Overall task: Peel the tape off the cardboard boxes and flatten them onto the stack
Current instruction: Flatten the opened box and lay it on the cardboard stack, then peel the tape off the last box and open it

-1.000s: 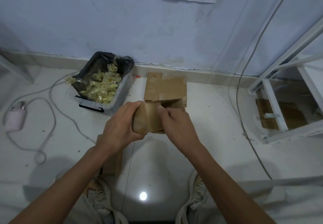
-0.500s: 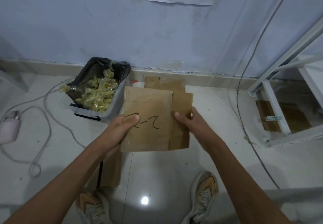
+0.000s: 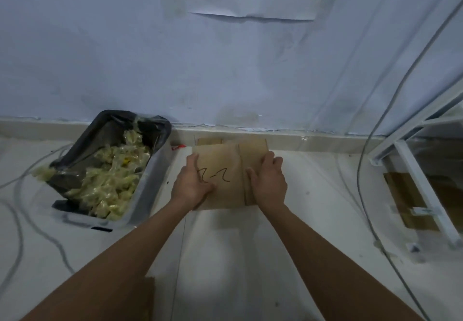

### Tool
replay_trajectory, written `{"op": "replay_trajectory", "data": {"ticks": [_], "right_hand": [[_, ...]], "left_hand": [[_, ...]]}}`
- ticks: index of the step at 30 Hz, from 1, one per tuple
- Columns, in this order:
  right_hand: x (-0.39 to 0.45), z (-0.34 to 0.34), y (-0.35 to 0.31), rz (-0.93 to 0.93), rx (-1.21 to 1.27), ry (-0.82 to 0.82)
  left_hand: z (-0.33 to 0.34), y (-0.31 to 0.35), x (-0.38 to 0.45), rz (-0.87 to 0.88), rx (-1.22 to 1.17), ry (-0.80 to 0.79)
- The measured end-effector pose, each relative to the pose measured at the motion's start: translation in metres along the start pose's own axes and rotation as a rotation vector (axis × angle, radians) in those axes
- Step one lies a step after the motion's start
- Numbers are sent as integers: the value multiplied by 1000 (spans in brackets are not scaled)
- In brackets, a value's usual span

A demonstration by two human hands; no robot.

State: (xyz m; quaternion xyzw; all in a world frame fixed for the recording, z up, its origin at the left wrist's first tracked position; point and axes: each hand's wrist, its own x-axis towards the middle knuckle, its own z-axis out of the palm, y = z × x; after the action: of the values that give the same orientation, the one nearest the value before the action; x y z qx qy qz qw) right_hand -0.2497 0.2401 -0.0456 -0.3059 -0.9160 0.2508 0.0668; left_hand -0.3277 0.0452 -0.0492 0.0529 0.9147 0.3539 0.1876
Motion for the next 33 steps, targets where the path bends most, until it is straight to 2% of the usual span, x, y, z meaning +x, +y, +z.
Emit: {"op": "replay_trajectory", "data": {"ticks": [3,6,12,15,21,24,26,30,33], "right_hand": [[41,41,18,-133,14,-87],[62,68,45,-145,23,-175],[66,109,78,-154,-242,-242],[72,109,72,-233,-371,-180],[83,67,34,-187,-448,-322],[48,51,9,-233,-354,-266],[10,44,-4,-294,-355,-290],[-75,46,-26,-340,-278,-401],[-144,57,-51,-273,-187,-562]], "left_hand": [[18,-2,44,46,98,40],[40,-15,78,97,111,0],[73,-47,104,122,452,-62],[69,-43,110,111,506,-88],[31,-18,104,113,562,-179],[11,-26,79,125,567,-146],[-2,-37,50,190,598,-121],[-29,-71,-24,305,405,-67],[-52,-102,-86,380,263,85]]}}
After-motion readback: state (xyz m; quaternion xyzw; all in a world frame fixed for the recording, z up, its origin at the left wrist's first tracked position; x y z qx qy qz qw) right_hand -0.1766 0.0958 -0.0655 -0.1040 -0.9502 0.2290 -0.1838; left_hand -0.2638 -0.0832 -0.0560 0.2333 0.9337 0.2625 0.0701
